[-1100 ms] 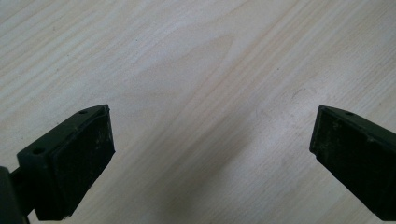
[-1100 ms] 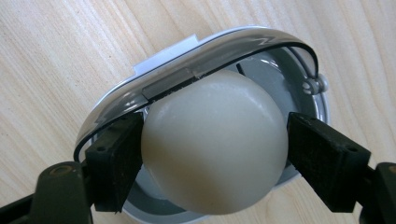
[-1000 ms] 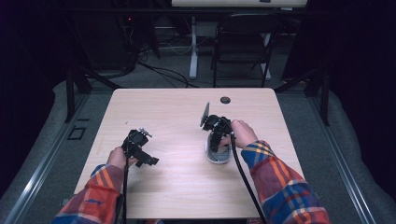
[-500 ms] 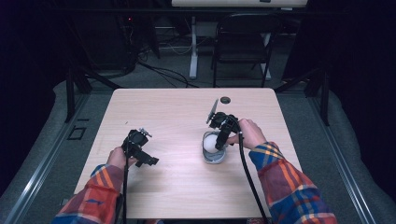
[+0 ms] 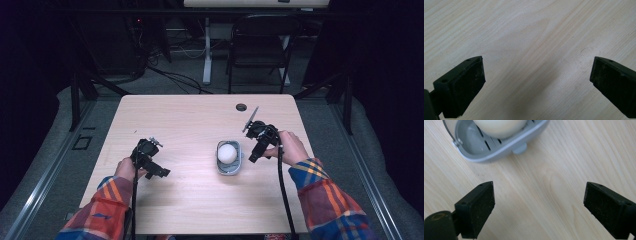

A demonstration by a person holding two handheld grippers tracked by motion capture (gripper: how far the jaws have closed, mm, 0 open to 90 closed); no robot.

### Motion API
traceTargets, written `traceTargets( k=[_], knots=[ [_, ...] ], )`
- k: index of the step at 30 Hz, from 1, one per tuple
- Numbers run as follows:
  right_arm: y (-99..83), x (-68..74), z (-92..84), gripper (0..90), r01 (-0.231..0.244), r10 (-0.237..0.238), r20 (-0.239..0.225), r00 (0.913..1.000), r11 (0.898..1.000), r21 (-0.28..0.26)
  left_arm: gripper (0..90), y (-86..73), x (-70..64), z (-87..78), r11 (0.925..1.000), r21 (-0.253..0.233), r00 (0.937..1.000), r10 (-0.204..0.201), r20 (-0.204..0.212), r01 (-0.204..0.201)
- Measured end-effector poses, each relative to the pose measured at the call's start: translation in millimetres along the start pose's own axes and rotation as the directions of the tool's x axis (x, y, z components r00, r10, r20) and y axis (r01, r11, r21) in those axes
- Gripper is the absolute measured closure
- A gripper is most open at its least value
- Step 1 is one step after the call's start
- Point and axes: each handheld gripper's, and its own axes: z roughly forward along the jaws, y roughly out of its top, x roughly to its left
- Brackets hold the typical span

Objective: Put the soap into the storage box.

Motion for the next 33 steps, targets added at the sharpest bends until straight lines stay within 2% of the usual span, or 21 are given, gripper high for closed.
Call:
traceTargets(
  k=[2,7,10,11,13,15,16,20,25,27,28,30,33],
  knots=[
    [-7.4,-2.9,-3.4,8.3,-0.002,0.001,0.014,0.9999,1.0,0.014,0.0,0.0,0.0,0.0,1.0,0.001,1.0,0.0,-0.001,0.0],
    [-27.8,-8.1,-8.7,6.2,-0.042,0.042,0.019,0.999,0.999,-0.005,0.0,0.0,-0.2,0.1,1.0,0.001,1.0,-0.001,-0.001,0.001],
    [-38.9,-11.1,-10.7,5.2,-0.056,0.056,0.028,0.9981,0.998,0.003,0.0,0.1,-0.4,0.1,1.0,0.001,1.0,-0.001,-0.002,0.001],
    [-42.8,-12.3,-11.7,4.9,-0.051,0.05,0.032,0.9982,0.998,0.02,0.0,0.0,-0.4,0.1,1.0,0.001,1.0,-0.001,-0.002,0.001],
    [-49.0,-12.3,-10.6,4.8,-0.074,0.073,0.03,0.9968,0.997,0.003,0.0,0.1,-0.4,0.2,1.0,0.001,1.0,-0.001,-0.002,0.001],
    [-54.5,-14.2,-11.5,4.5,-0.071,0.07,0.044,0.9966,0.997,0.018,0.0,0.1,-0.5,0.4,1.0,0.001,1.0,-0.001,-0.002,0.001],
    [-60.3,-14.7,-10.7,4.4,-0.091,0.091,0.04,0.9951,0.996,0.004,0.0,0.2,-0.5,0.4,1.0,0.002,1.0,-0.001,-0.002,0.001],
    [-68.0,-15.9,-9.9,4.1,-0.107,0.107,0.033,0.9937,0.994,0.0,0.0,0.0,-0.4,0.4,1.0,0.002,1.0,-0.001,-0.002,0.001],
    [-81.4,-19.4,-7.9,3.8,-0.116,0.115,0.042,0.9924,0.993,0.026,0.0,0.0,-0.6,0.5,1.0,0.003,1.0,-0.001,-0.002,0.001],
    [-87.9,-20.1,-5.6,3.8,-0.137,0.136,0.038,0.9899,0.99,0.018,0.0,0.0,-0.4,0.5,1.0,0.003,1.0,-0.001,-0.002,0.001],
    [-90.6,-22.0,-5.3,3.8,-0.127,0.125,0.038,0.9914,0.992,0.029,0.0,0.0,-0.5,0.6,1.0,0.003,1.0,-0.002,-0.002,0.002],
    [-98.9,-21.9,-2.4,3.8,-0.165,0.164,0.033,0.9859,0.986,0.02,0.0,0.0,-0.7,0.5,1.0,0.003,1.0,-0.001,-0.002,0.001],
    [-106.6,-24.3,-0.1,3.8,-0.17,0.169,0.039,0.9849,0.985,0.038,0.0,0.0,-0.8,0.5,1.0,0.003,1.0,-0.001,-0.002,0.001]
  ],
)
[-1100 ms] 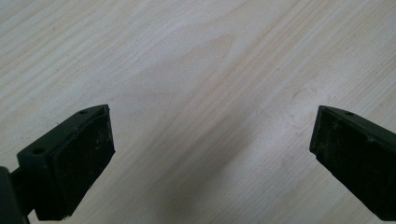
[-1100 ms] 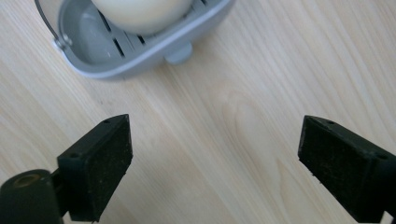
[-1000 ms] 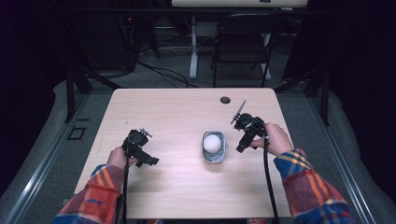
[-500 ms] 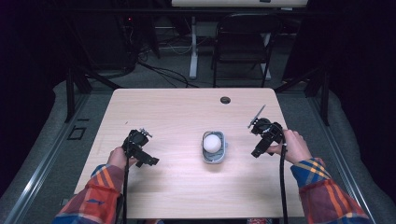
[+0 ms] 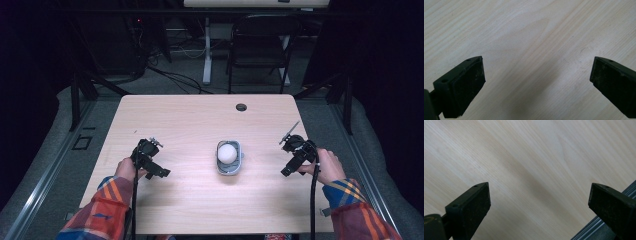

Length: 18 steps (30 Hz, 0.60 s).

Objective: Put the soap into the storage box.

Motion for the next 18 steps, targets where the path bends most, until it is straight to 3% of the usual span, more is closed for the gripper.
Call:
traceTargets(
  k=[1,2,5,7,8,11,12,14,18],
  knots=[
    [-4.4,-0.2,3.8,3.8,-0.025,0.025,-0.011,0.9996,1.0,-0.019,0.0,0.0,0.0,0.0,1.0,0.001,1.0,0.0,0.0,0.0],
    [-5.5,-2.1,3.1,3.8,-0.011,0.011,-0.009,0.9999,1.0,0.009,0.0,0.0,0.0,0.0,1.0,0.0,1.0,0.0,0.0,0.0],
    [-13.8,-4.6,8.5,3.8,-0.029,0.029,-0.012,0.9995,1.0,0.01,0.0,0.0,-0.1,0.1,1.0,0.001,1.0,-0.001,0.001,0.001],
    [-20.4,-5.2,14.4,3.8,-0.058,0.058,-0.017,0.9982,0.998,-0.013,0.0,0.0,-0.1,0.1,1.0,0.001,1.0,-0.001,0.001,0.001],
    [-20.8,-7.3,13.4,3.8,-0.036,0.036,-0.014,0.9993,0.999,0.019,0.0,0.0,-0.1,0.1,1.0,0.001,1.0,-0.001,0.002,0.001],
    [-30.6,-7.4,22.4,3.8,-0.079,0.079,-0.027,0.9965,0.997,0.002,0.0,0.0,0.0,0.2,1.0,0.001,1.0,0.0,0.001,0.0],
    [-30.6,-8.9,21.3,3.8,-0.057,0.058,-0.022,0.9981,0.998,0.04,0.0,0.0,-0.1,0.3,1.0,0.001,1.0,-0.002,0.002,0.002],
    [-33.4,-7.4,25.0,3.8,-0.08,0.08,-0.023,0.9965,0.997,0.012,0.0,0.0,-0.2,0.3,1.0,0.002,1.0,-0.002,0.003,0.002],
    [-39.3,-10.3,29.0,3.8,-0.054,0.055,-0.024,0.9982,0.997,0.061,0.0,0.0,0.1,-0.1,1.0,0.004,1.0,0.001,0.002,-0.001]
  ],
)
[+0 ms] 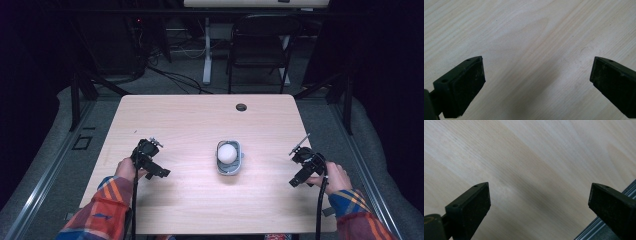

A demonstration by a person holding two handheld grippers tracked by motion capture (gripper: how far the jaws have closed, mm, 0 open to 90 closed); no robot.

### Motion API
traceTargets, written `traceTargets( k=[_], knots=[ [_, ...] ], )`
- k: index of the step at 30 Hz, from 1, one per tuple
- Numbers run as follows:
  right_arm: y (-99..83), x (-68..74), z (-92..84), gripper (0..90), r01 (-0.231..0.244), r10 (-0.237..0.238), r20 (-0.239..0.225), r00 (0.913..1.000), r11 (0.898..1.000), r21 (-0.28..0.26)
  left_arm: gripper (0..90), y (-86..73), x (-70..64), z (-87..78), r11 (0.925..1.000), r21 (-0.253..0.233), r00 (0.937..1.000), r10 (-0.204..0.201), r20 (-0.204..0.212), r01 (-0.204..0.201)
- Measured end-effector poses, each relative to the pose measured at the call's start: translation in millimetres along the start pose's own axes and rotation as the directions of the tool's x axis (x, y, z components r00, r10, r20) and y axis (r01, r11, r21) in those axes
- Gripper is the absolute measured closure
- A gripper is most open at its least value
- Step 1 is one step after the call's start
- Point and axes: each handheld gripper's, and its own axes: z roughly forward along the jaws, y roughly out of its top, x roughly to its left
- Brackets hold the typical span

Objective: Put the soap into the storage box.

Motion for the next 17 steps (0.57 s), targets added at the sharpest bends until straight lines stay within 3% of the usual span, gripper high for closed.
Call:
traceTargets(
  k=[2,3,6,7,8,9,12,13,15,17],
  knots=[
    [-3.8,-0.8,3.8,3.8,-0.003,0.003,0.0,1.0,1.0,0.0,0.0,0.0,-0.1,0.2,1.0,0.0,1.0,-0.001,0.002,0.001],
    [-7.5,1.7,9.6,3.8,-0.048,0.048,-0.009,0.9988,0.997,-0.052,0.0,0.0,-0.3,0.3,1.0,-0.002,1.0,0.0,0.0,0.0],
    [-11.2,0.0,12.0,3.8,-0.025,0.024,-0.003,0.9997,0.999,-0.021,0.0,0.1,-0.3,0.3,1.0,-0.002,1.0,0.002,0.001,-0.002],
    [-15.0,3.3,19.0,3.8,-0.082,0.081,-0.019,0.9966,0.992,-0.094,0.0,0.1,-0.3,0.3,1.0,-0.002,1.0,0.003,0.002,-0.003],
    [-13.6,0.5,15.9,3.8,-0.031,0.031,-0.007,0.9995,0.999,-0.021,0.0,0.1,-0.3,0.3,1.0,-0.002,1.0,0.003,0.002,-0.003],
    [-12.9,-0.4,15.3,3.8,0.001,-0.001,0.006,1.0,1.0,0.02,0.0,0.1,-0.3,0.3,1.0,-0.001,1.0,0.004,0.002,-0.004],
    [-16.4,4.3,21.6,3.8,-0.057,0.057,-0.003,0.9984,0.997,-0.053,0.0,0.0,-0.6,0.4,1.0,0.001,1.0,0.006,0.006,-0.006],
    [-15.6,3.6,20.9,3.8,-0.035,0.035,-0.002,0.9994,0.999,-0.024,0.0,0.0,-0.7,0.4,1.0,0.001,0.9999,0.007,0.007,-0.007],
    [-16.2,4.7,23.0,3.8,-0.05,0.049,-0.006,0.9988,0.998,-0.042,0.0,0.1,-1.2,0.4,0.9999,0.006,0.9999,0.011,0.007,-0.011],
    [-14.2,3.0,20.7,3.8,-0.014,0.014,0.008,0.9999,1.0,0.006,0.0,0.1,-1.3,0.4,0.9999,0.006,0.9999,0.011,0.008,-0.011]
  ],
)
